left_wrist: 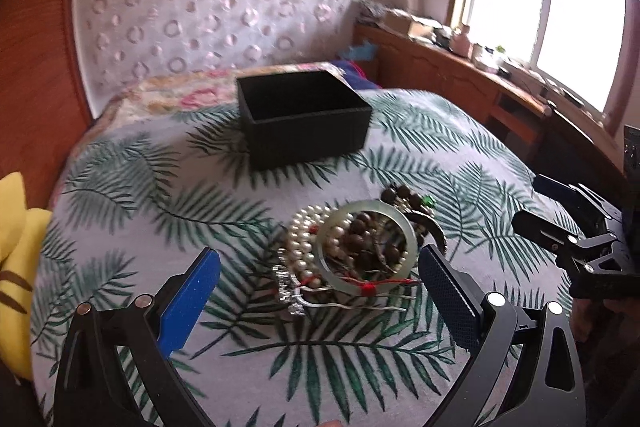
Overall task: Organize jewelry
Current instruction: 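Move both tools down toward the jewelry pile, then grasp the jade bangle with the left tool while the right grasps the dark metal bangle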
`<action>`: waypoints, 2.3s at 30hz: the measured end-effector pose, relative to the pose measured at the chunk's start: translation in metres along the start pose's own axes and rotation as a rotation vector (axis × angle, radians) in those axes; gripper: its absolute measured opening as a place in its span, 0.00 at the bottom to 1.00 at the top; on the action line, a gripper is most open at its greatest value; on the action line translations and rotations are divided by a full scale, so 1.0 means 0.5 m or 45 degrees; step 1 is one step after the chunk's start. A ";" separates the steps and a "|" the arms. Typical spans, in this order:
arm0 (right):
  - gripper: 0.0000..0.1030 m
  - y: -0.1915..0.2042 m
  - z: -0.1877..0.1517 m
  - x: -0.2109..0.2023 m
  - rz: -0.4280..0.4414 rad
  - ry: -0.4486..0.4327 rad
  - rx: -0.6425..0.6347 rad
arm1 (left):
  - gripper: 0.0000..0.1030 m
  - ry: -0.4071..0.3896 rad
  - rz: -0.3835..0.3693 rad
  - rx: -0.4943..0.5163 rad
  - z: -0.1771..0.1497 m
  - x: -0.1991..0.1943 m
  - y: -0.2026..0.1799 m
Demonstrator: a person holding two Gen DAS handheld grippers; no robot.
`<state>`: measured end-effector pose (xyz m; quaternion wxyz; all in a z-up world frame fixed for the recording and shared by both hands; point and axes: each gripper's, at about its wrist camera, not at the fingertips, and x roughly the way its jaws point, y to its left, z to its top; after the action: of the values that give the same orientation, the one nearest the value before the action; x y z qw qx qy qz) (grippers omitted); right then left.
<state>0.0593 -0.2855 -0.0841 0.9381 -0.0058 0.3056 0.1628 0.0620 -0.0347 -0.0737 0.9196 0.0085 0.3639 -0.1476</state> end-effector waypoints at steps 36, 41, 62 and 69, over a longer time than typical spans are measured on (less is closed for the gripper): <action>0.89 0.020 -0.002 0.032 0.109 0.108 -0.099 | 0.66 0.079 -0.117 0.144 0.030 0.062 -0.028; 0.59 0.044 0.012 0.063 0.203 0.171 -0.123 | 0.66 0.023 -0.094 0.100 0.034 0.031 -0.009; 0.06 0.089 0.018 0.134 0.285 0.325 -0.126 | 0.66 -0.050 -0.073 0.025 0.010 -0.008 0.029; 0.05 0.080 0.051 0.104 0.262 0.238 -0.174 | 0.66 -0.074 -0.060 0.034 0.028 -0.008 0.026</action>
<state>0.1012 -0.2293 -0.0897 0.8814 -0.0534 0.3787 0.2772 0.0722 -0.0228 -0.0619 0.9259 0.0077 0.3352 -0.1743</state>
